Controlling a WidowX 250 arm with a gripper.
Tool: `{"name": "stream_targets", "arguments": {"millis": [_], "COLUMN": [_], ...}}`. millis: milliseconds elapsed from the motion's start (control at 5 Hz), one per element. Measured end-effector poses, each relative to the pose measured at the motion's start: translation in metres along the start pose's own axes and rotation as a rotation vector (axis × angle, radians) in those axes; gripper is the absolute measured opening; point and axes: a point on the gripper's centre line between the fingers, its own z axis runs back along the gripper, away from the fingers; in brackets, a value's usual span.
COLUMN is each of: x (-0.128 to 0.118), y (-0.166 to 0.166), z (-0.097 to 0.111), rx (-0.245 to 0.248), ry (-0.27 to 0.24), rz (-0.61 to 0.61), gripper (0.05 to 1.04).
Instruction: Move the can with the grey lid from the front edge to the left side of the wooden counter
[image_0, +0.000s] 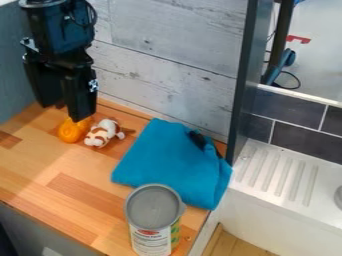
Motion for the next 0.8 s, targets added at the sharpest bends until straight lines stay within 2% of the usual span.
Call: {"name": "stream_targets", "arguments": {"millis": [200,400,600,800], "x": [-0.001,0.003,0.012,0.022], "y": [-0.001,-0.021,-0.055,-0.095], "z": [-0.005,-0.01,-0.016,-0.032], "rx": [-0.008,0.002,0.004,-0.014], "ry": [0.02,0.02,-0.004,0.022], "rz": [0.005,-0.002,-0.055,-0.135], "gripper": [1.003,1.003,1.003,1.003]}}
